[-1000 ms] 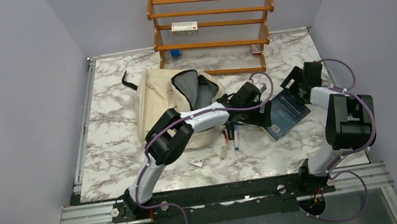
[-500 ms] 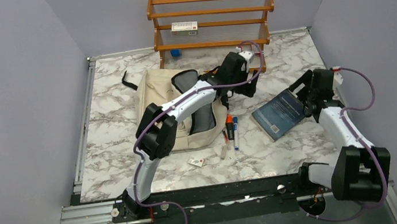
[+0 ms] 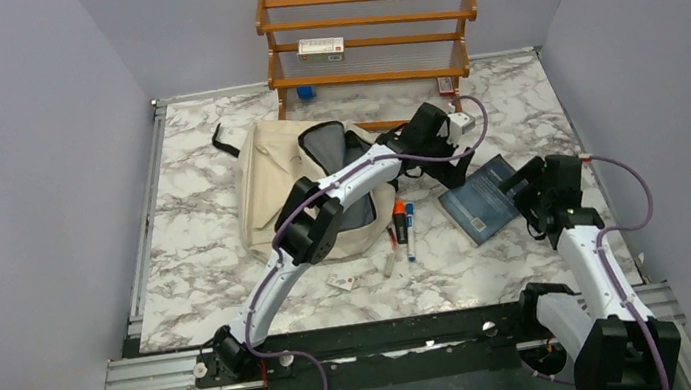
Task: Pack the student bag
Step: Pick up the book from the center of the board.
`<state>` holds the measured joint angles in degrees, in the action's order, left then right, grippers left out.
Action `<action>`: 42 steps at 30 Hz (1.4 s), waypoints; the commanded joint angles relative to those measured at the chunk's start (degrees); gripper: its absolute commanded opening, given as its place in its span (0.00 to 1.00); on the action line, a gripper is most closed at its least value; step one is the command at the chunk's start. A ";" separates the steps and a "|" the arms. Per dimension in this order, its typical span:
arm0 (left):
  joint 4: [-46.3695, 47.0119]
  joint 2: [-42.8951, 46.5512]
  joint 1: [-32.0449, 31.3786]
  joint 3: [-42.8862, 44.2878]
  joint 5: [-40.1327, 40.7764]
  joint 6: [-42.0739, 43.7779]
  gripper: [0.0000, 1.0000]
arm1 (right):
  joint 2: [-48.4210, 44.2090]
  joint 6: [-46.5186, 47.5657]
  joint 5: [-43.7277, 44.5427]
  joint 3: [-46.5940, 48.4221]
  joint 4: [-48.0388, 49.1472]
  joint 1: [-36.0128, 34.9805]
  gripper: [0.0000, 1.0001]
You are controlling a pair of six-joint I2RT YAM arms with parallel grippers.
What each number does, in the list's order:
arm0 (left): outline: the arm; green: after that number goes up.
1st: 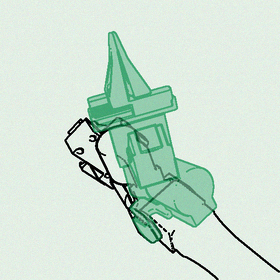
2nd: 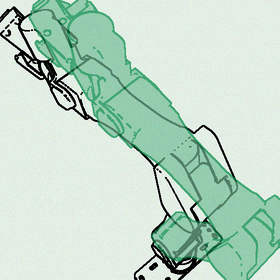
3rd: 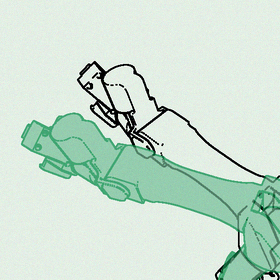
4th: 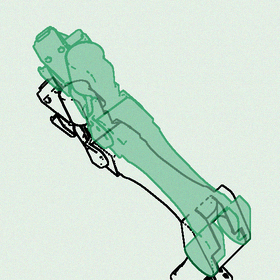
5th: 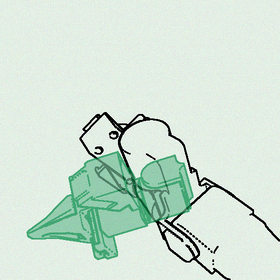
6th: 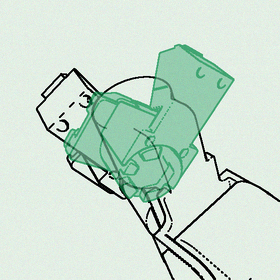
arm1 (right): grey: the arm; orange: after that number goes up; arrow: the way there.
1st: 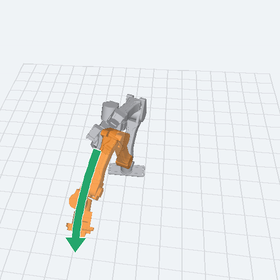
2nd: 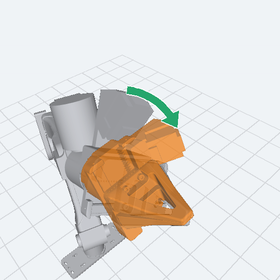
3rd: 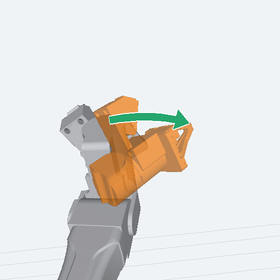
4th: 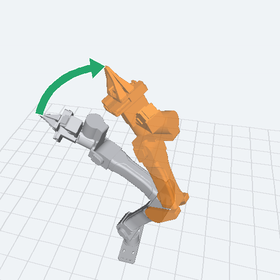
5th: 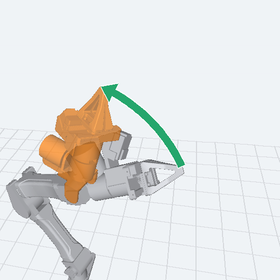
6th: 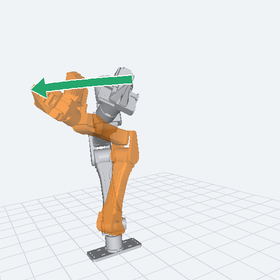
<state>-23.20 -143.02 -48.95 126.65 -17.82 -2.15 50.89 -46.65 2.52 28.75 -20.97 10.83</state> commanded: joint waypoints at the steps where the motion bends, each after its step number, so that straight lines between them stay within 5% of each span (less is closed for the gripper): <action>1: -1.24 -2.23 -0.25 2.52 -5.33 1.33 0.95 | -0.88 -1.65 -2.13 -2.90 -2.81 0.03 0.89; 14: -0.15 -4.26 -0.53 2.78 -8.81 -1.71 0.95 | 15.76 1.45 -10.32 -4.49 12.20 0.00 0.89; 27: 1.80 1.39 2.18 -8.73 -8.98 -2.94 0.94 | 33.46 20.01 -32.49 6.25 20.46 -0.01 0.89; 36: 1.71 4.15 3.16 -9.14 -6.47 -4.34 0.94 | 28.58 14.60 -12.88 7.30 16.95 -0.02 0.90; 42: -0.23 0.69 5.79 -2.11 0.70 -9.86 0.94 | 25.37 11.72 -12.05 5.40 15.27 0.03 0.90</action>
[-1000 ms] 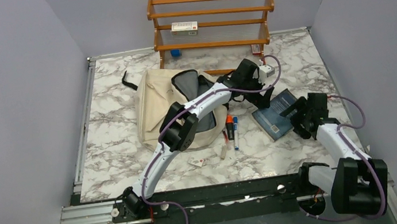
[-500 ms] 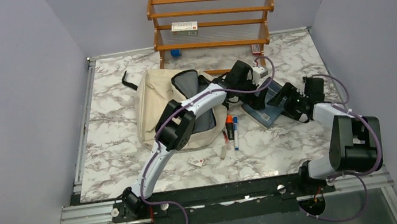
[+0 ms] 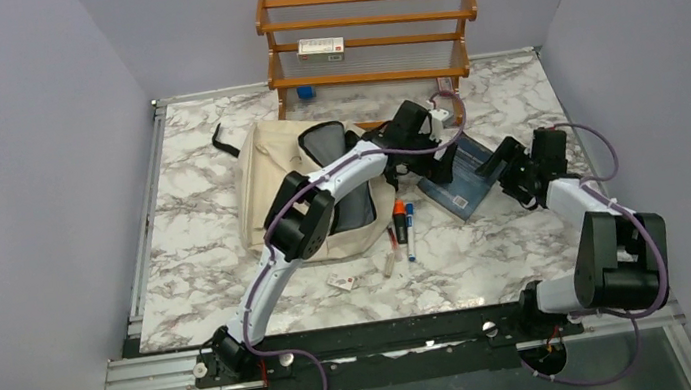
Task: Pack the student bag
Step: Pick up the book from the center of the board.
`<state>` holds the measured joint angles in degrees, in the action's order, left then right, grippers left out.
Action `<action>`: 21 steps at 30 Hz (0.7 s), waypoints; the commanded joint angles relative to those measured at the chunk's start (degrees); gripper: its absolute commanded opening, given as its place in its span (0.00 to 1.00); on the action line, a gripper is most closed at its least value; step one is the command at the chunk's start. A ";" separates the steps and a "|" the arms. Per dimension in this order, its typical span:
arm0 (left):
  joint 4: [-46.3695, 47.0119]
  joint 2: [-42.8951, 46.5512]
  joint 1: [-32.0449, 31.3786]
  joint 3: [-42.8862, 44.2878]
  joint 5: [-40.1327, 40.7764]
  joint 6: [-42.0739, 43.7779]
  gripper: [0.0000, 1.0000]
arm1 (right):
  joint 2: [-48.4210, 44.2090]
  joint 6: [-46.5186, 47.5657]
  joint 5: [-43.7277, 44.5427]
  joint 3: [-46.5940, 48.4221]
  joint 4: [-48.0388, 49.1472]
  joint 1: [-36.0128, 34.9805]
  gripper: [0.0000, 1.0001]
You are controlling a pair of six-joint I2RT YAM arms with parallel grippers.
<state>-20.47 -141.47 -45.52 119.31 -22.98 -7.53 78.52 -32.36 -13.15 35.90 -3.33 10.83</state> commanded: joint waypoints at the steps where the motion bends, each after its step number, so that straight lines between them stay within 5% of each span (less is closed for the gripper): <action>1: -3.38 -2.03 2.52 6.71 6.53 -4.58 0.94 | -2.66 -2.93 3.42 -2.26 -2.51 0.03 0.90; 7: -6.10 -6.75 2.54 12.36 6.42 -3.93 0.90 | -4.55 -2.97 3.40 -3.94 -3.37 0.00 0.90; 21: -6.76 -7.04 -0.23 10.24 2.73 -0.02 0.81 | -3.55 -6.13 -0.41 -6.56 -1.33 -0.02 0.90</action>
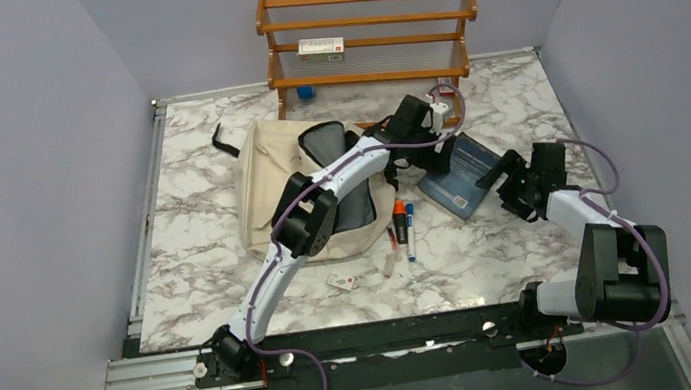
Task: Pack the student bag
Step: Pick up the book from the center of the board.
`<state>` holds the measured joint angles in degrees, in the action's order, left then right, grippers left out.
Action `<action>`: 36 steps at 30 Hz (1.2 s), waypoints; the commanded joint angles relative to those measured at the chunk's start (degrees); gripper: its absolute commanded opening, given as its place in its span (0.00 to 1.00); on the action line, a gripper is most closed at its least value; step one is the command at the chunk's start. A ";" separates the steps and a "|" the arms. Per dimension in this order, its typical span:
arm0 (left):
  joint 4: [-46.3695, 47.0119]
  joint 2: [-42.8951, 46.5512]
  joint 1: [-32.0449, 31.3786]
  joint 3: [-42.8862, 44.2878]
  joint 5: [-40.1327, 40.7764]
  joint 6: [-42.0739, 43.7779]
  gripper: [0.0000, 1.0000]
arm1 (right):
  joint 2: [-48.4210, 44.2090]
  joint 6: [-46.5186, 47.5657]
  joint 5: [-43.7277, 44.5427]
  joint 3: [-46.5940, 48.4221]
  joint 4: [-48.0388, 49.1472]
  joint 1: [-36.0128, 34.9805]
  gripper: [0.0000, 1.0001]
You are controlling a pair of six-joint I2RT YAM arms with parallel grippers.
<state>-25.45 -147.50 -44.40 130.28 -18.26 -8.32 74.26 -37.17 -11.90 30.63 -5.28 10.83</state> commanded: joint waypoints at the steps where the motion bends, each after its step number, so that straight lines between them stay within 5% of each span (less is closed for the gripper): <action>1: -1.79 -1.17 -1.38 -0.73 -2.00 0.76 0.79 | 0.59 -1.32 -1.57 -1.35 0.63 0.01 0.90; 7: -2.12 -2.35 -1.33 -0.81 -2.56 0.42 0.61 | 0.30 -2.37 -0.54 -2.09 0.98 -0.01 0.90; 21: -1.99 -3.51 4.18 -6.58 -6.87 -1.09 0.00 | 4.78 -4.55 -4.81 -3.30 4.82 -0.02 0.90; 36: 0.40 -4.59 6.84 -12.68 -6.81 -1.79 0.00 | 8.85 -6.43 -6.04 -3.74 8.50 -0.01 0.91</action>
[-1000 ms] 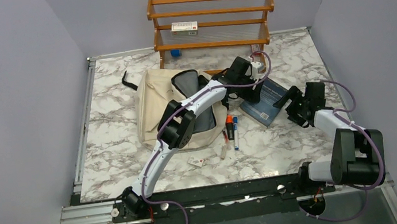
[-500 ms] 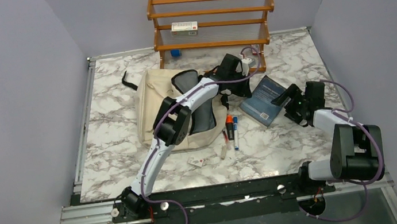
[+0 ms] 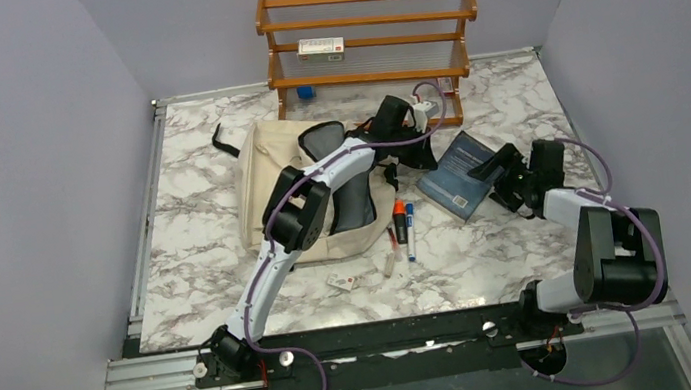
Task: Pack the student bag
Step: Pick up the book from the center of the board.
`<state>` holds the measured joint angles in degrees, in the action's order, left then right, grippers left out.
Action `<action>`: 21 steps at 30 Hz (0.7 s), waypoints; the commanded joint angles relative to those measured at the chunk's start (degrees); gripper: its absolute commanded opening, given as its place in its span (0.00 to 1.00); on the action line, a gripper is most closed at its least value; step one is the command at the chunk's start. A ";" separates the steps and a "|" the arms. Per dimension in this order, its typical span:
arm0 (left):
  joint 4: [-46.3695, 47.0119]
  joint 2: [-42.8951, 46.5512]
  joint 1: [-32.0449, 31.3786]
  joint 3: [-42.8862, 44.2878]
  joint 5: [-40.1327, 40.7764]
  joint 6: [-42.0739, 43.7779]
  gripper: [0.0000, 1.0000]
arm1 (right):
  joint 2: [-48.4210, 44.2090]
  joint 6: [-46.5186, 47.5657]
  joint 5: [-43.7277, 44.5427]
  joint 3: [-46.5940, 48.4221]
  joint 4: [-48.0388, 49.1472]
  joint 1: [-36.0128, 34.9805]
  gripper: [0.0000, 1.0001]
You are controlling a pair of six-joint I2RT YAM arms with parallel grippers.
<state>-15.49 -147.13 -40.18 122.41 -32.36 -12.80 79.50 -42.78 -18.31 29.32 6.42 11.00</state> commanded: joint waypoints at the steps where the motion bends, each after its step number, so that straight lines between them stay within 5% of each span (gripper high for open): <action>1: -9.56 -5.00 2.72 -5.12 7.70 2.69 0.00 | 3.81 -1.14 0.56 -2.35 -3.06 -0.19 0.91; 15: -13.12 -7.42 3.31 -5.46 14.02 2.61 0.00 | 8.36 -6.60 -2.44 -4.57 2.28 -0.10 0.90; 21: -13.56 -7.86 3.69 -4.85 12.28 2.93 0.00 | 12.15 -9.97 -17.29 -11.17 23.93 0.24 0.82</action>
<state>-14.52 -146.80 -38.61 121.36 -31.29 -14.20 85.91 -50.13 -25.47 25.34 24.25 11.90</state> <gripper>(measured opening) 0.023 0.852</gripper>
